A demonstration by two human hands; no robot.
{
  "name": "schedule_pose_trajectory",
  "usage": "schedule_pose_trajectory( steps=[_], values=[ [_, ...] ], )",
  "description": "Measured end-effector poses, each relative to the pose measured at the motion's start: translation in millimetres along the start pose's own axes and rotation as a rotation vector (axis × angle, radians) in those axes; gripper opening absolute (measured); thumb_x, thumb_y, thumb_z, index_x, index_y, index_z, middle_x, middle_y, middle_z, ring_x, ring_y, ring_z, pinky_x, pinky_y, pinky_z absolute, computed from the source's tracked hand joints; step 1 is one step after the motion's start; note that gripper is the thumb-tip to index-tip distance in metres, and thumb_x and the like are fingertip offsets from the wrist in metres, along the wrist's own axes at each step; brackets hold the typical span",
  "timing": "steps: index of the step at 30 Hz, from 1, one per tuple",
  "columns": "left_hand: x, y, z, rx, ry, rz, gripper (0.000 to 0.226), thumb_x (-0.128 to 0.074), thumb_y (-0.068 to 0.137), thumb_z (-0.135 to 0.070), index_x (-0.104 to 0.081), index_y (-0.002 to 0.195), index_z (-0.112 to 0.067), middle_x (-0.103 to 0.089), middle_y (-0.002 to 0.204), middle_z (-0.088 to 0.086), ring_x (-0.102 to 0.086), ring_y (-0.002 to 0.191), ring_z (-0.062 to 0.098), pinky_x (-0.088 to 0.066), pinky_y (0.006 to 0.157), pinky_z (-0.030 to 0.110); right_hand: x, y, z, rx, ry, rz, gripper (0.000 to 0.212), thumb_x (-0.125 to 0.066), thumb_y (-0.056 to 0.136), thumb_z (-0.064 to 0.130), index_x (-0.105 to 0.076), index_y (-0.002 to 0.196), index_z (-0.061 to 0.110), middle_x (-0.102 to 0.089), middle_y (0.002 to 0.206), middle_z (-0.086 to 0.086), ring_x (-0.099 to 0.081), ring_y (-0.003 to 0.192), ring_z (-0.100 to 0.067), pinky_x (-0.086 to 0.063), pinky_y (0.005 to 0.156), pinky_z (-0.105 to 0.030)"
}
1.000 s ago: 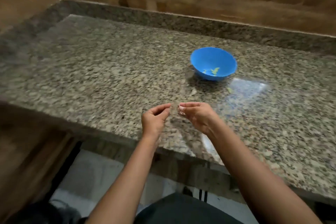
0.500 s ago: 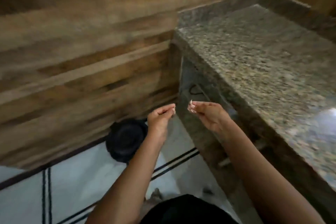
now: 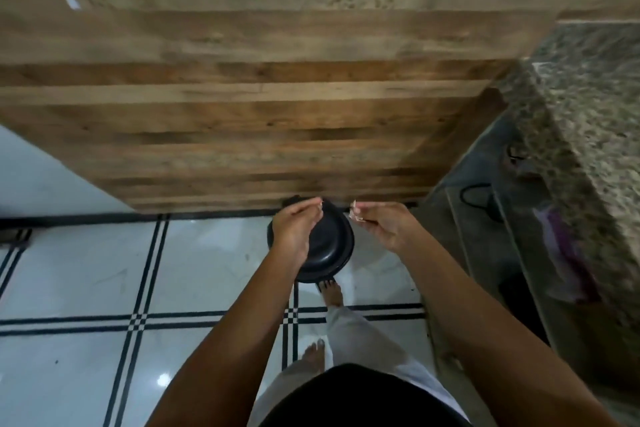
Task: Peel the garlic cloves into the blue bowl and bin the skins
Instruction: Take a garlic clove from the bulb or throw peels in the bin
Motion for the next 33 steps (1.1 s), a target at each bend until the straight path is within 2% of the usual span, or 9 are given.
schedule_pose_trajectory(
  steps=[8, 13, 17, 20, 23, 24, 26, 28, 33],
  values=[
    [11.2, 67.6, 59.8, 0.227, 0.217, -0.113, 0.008, -0.068, 0.082, -0.005, -0.068, 0.090, -0.007, -0.065, 0.096, 0.010, -0.062, 0.099, 0.026, -0.049, 0.093, 0.034, -3.4, 96.9, -48.2, -0.220, -0.106, -0.072, 0.012, -0.054, 0.085, -0.014, -0.060, 0.096, -0.014, -0.062, 0.102, -0.022, -0.059, 0.088, -0.026, -0.047, 0.088, -0.032],
    [9.4, 118.2, 118.7, 0.350, 0.231, -0.110, 0.017, -0.057, 0.086, 0.005, -0.067, 0.094, -0.007, -0.063, 0.087, 0.003, -0.058, 0.083, 0.016, -0.049, 0.065, 0.017, -3.0, 164.1, -90.4, -0.332, -0.036, -0.126, 0.024, -0.043, 0.093, -0.009, -0.052, 0.114, -0.017, -0.057, 0.088, -0.014, -0.057, 0.084, -0.027, -0.040, 0.102, -0.032],
    [13.1, 152.3, 149.7, 0.418, 0.180, -0.150, 0.029, -0.049, 0.090, 0.009, -0.054, 0.119, 0.010, -0.060, 0.119, 0.024, -0.058, 0.110, 0.033, -0.048, 0.078, 0.027, -4.4, 202.9, -116.9, -0.337, 0.000, -0.174, 0.018, -0.047, 0.092, -0.009, -0.055, 0.078, -0.002, -0.050, 0.072, -0.010, -0.052, 0.072, -0.020, -0.046, 0.096, -0.037],
    [11.1, 174.0, 155.2, 0.386, 0.266, -0.119, 0.036, -0.035, 0.096, 0.007, -0.043, 0.130, 0.010, -0.048, 0.134, 0.028, -0.048, 0.124, 0.037, -0.041, 0.098, 0.035, -7.8, 216.8, -136.4, -0.389, 0.053, -0.169, 0.025, -0.043, 0.097, 0.004, -0.048, 0.073, 0.008, -0.046, 0.064, -0.008, -0.045, 0.054, -0.015, -0.046, 0.062, -0.028],
    [3.0, 176.3, 151.2, 0.356, 0.250, -0.122, 0.035, -0.035, 0.100, -0.009, -0.050, 0.132, -0.003, -0.051, 0.136, 0.015, -0.050, 0.118, 0.026, -0.037, 0.105, 0.033, -14.6, 220.1, -155.7, -0.495, 0.105, -0.162, 0.032, -0.037, 0.101, 0.026, -0.043, 0.071, 0.016, -0.047, 0.050, 0.000, -0.044, 0.043, -0.011, -0.036, 0.051, -0.025],
    [-6.1, 172.4, 149.6, 0.346, 0.286, -0.080, 0.035, -0.036, 0.101, -0.016, -0.051, 0.132, -0.007, -0.052, 0.134, 0.010, -0.051, 0.118, 0.023, -0.038, 0.101, 0.030, -22.1, 217.9, -157.3, -0.515, 0.146, -0.133, 0.032, -0.038, 0.100, 0.034, -0.049, 0.076, 0.016, -0.054, 0.053, -0.001, -0.052, 0.048, -0.011, -0.039, 0.053, -0.025],
    [-30.0, 160.7, 155.4, 0.402, 0.331, 0.067, 0.041, -0.031, 0.103, -0.028, -0.047, 0.134, -0.006, -0.052, 0.132, 0.012, -0.049, 0.121, 0.025, -0.037, 0.096, 0.025, -39.7, 212.5, -158.0, -0.553, 0.205, -0.070, 0.044, -0.042, 0.095, 0.049, -0.058, 0.113, 0.011, -0.068, 0.099, -0.012, -0.064, 0.093, -0.021, -0.047, 0.078, -0.031],
    [-37.9, 158.0, 158.2, 0.427, 0.387, 0.115, 0.048, -0.025, 0.103, -0.036, -0.041, 0.139, -0.008, -0.043, 0.142, 0.015, -0.042, 0.130, 0.028, -0.033, 0.107, 0.030, -50.2, 201.3, -152.9, -0.596, 0.230, -0.044, 0.062, -0.039, 0.094, 0.053, -0.044, 0.137, 0.008, -0.050, 0.136, -0.016, -0.046, 0.126, -0.029, -0.037, 0.098, -0.038],
    [-17.6, 160.6, 114.3, 0.408, 0.401, 0.026, 0.047, -0.027, 0.103, -0.031, -0.053, 0.123, 0.002, -0.058, 0.114, 0.014, -0.054, 0.112, 0.026, -0.042, 0.089, 0.028, -60.0, 173.7, -114.3, -0.514, 0.217, 0.126, 0.057, -0.024, 0.102, 0.042, -0.047, 0.131, 0.000, -0.049, 0.138, -0.017, -0.044, 0.129, -0.029, -0.029, 0.109, -0.038]
  ],
)
Point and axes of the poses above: each hand's wrist, its own y-axis towards the middle knuckle, its own x-axis out of the back of the hand, z = x × y, the point moved 10 cm from there along y, towards the middle knuckle
